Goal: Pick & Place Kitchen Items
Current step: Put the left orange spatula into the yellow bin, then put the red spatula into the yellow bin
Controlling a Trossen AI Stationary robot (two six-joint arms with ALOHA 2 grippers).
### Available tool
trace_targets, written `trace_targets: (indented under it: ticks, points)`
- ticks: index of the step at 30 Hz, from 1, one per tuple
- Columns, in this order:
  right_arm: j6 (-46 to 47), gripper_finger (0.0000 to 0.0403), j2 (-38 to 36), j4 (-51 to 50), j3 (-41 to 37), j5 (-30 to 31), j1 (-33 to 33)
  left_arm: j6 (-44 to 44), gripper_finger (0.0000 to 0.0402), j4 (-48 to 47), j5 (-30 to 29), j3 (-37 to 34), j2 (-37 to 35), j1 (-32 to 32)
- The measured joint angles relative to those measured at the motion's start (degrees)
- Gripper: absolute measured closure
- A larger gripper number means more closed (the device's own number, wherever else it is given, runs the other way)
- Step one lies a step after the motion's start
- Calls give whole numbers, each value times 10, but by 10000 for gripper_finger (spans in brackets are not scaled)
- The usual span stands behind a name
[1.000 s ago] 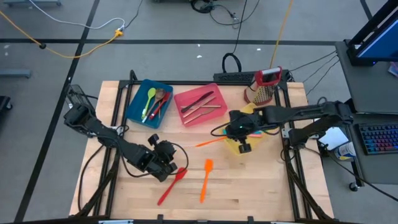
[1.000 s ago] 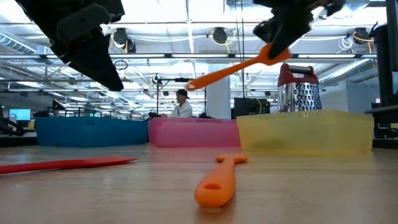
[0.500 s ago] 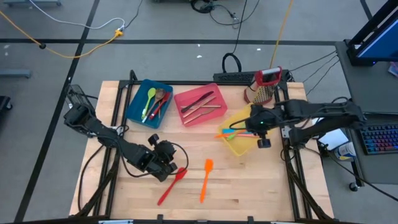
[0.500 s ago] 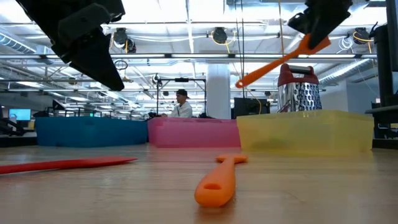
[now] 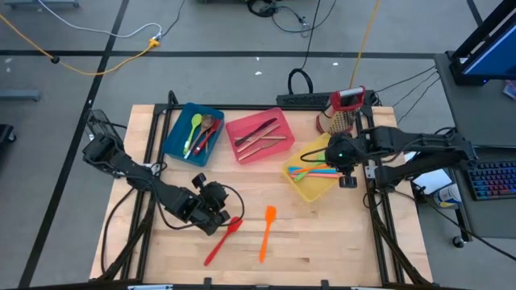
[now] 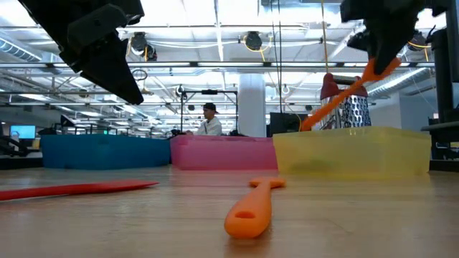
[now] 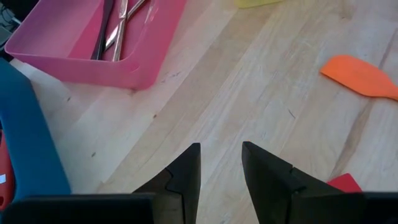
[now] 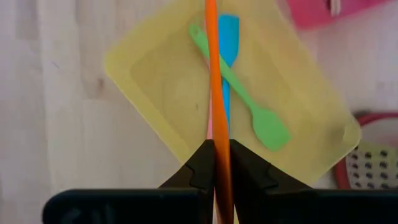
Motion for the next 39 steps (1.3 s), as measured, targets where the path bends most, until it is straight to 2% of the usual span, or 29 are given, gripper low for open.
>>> trace_targets:
  ticks: [11,16,20,27,34,39]
  points:
    - [-64,379,0,74,-102,-3,-42,7,280,0,-1,0,0,0]
    - [-149,379,0,152,-147,-47,-73,7,279,0,-1,0,0,0]
    - [-202,376,0,214,-181,-46,-95,8,279,0,-1,0,0,0]
    - [-204,363,0,327,-251,-43,-130,9,279,0,-1,0,0,0]
    - [-190,341,0,358,-285,-40,-140,11,279,0,0,0,0,0]
    - [-185,310,0,365,-286,23,-140,9,279,7,0,0,0,0]
